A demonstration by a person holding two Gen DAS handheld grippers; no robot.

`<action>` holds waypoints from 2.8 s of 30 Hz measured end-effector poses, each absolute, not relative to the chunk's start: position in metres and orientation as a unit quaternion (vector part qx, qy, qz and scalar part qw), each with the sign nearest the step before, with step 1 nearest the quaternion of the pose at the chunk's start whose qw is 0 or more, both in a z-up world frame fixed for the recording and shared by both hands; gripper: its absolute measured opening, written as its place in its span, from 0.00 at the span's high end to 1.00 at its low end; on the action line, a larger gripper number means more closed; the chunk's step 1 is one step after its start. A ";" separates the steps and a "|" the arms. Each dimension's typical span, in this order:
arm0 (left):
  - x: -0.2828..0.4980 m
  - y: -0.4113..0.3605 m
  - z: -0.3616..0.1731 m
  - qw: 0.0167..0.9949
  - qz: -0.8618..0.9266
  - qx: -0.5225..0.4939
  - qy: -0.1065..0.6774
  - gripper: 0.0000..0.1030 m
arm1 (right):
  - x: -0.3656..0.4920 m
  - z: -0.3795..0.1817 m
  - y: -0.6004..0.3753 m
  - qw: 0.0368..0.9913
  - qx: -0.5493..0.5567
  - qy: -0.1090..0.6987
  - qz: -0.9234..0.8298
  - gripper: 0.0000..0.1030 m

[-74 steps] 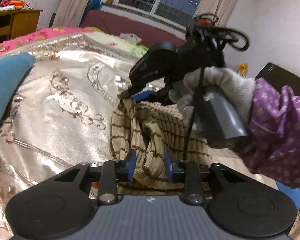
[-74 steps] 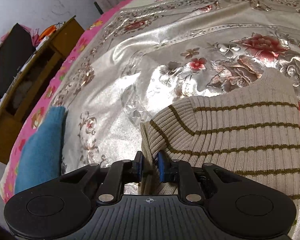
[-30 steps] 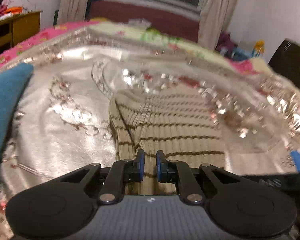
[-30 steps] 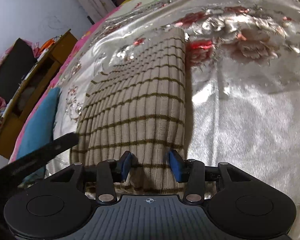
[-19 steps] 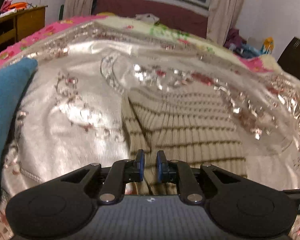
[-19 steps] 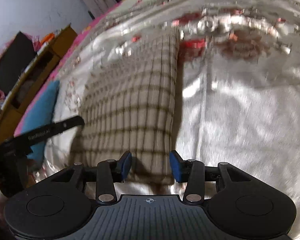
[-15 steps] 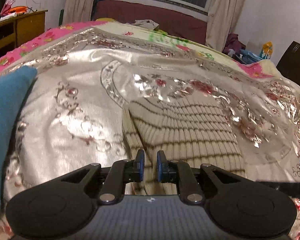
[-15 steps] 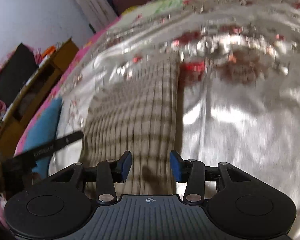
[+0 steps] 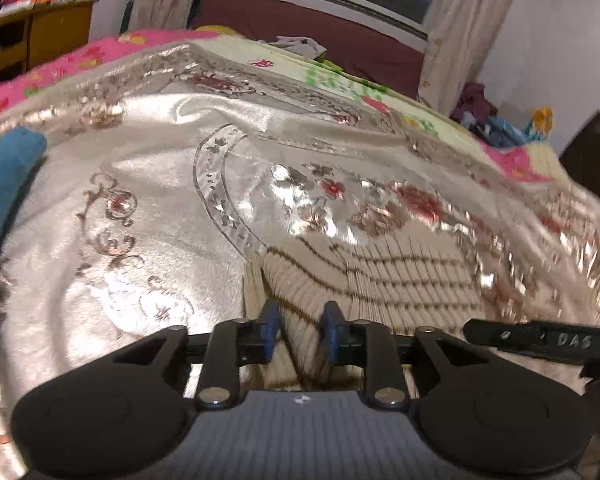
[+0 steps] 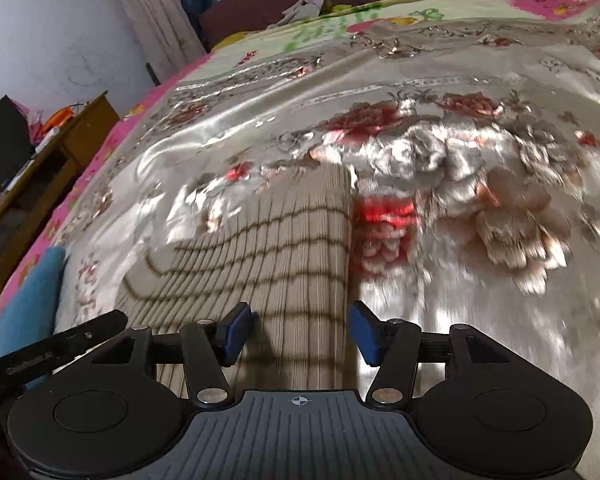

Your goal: Fold small clothes

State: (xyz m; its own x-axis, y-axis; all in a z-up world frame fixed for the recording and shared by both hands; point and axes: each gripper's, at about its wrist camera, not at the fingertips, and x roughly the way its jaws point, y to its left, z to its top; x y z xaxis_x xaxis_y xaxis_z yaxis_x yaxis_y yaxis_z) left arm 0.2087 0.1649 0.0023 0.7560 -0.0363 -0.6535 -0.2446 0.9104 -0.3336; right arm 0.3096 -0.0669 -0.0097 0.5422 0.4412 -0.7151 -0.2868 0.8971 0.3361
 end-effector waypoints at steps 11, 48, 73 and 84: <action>0.238 0.161 -0.008 0.916 0.044 -0.203 0.344 0.77 | 0.322 -0.023 -0.064 0.872 0.089 0.428 0.218 0.80; 0.130 0.128 -0.019 0.901 0.020 -0.210 0.379 0.73 | 0.266 0.019 -0.022 0.867 0.047 0.390 0.307 0.66; 0.104 0.145 -0.009 0.904 0.044 -0.240 0.352 0.73 | 0.260 0.022 -0.019 0.828 0.129 0.417 0.352 0.66; 0.138 0.138 -0.001 0.905 0.023 -0.220 0.363 0.64 | 0.245 -0.017 -0.094 0.840 0.139 0.453 0.264 0.43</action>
